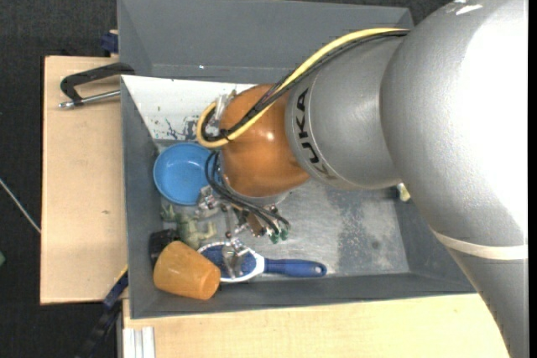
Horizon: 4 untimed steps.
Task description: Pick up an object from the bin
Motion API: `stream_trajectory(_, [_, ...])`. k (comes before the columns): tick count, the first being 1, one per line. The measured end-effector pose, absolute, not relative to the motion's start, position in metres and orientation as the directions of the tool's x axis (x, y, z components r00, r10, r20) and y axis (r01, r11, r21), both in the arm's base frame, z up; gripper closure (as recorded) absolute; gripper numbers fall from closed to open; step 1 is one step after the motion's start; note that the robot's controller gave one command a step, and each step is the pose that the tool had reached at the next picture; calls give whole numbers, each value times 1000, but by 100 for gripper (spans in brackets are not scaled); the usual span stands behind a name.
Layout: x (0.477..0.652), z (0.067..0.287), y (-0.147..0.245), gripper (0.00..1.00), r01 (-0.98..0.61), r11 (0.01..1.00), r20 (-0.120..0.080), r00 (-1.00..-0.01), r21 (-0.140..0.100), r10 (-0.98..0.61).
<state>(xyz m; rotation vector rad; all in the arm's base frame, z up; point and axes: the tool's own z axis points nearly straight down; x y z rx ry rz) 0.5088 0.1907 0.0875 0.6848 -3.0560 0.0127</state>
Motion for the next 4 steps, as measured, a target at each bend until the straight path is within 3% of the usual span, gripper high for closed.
stream_trajectory(1, [535, 247, 172, 100, -454, 891, -16, -891, -2, -454])
stream_trajectory(2, [533, 242, 172, 0, -455, 890, -6, -890, 0, -455])
stream_trajectory(3, [515, 83, 168, 0, -559, 829, 5, -829, 3, -559])
stream_trajectory(4, [518, 88, 169, 100, -558, 830, -3, -830, 1, -558])
